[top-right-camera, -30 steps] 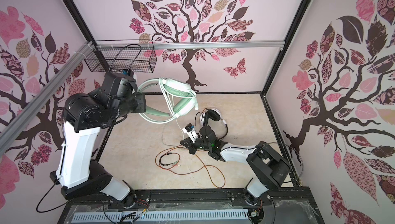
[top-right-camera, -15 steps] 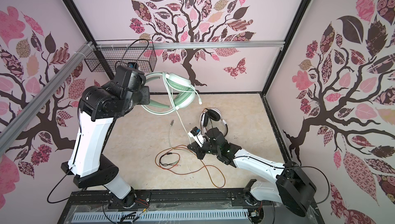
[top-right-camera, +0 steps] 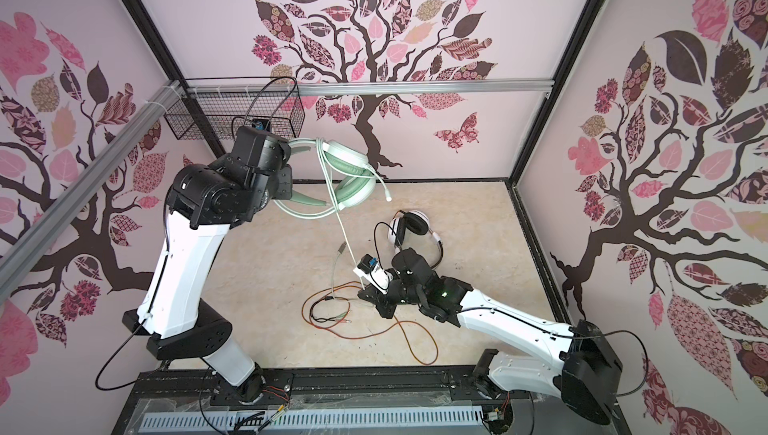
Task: Wrap the headphones
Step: 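Carry the mint cable up over the headset with the right gripper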
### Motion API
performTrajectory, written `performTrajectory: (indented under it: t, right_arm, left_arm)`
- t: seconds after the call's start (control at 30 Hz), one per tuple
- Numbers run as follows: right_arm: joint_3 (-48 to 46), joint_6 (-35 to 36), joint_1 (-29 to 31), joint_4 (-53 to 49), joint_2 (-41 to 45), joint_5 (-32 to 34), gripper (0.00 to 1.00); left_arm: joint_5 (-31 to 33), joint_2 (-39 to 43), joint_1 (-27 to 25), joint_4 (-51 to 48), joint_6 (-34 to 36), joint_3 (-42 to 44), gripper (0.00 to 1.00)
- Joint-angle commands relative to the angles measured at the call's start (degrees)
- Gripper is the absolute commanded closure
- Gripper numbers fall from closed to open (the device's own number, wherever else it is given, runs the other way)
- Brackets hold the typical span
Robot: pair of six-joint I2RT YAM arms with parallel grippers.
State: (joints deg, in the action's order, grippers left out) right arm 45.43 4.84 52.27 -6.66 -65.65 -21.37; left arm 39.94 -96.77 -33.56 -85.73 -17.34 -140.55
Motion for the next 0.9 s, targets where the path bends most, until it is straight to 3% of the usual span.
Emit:
performTrajectory:
  t: [0.0, 0.5, 0.87]
  right_arm:
    - [4.05, 2.3, 1.42, -7.22, 2.69, 2.85, 1.0]
    - [23.84, 9.23, 2.57, -25.92, 2.65, 18.19, 1.0]
    - [31.99, 9.92, 2.88, -29.82, 3.3, 17.53, 1.0]
  left_arm:
    - [2.81, 1.9, 0.51, 7.41, -1.82, 2.15, 1.0]
    - [10.09, 8.78, 0.61, 12.45, -1.64, 24.69, 1.0]
    - [11.27, 11.13, 1.43, 14.1, -1.53, 33.7, 1.0]
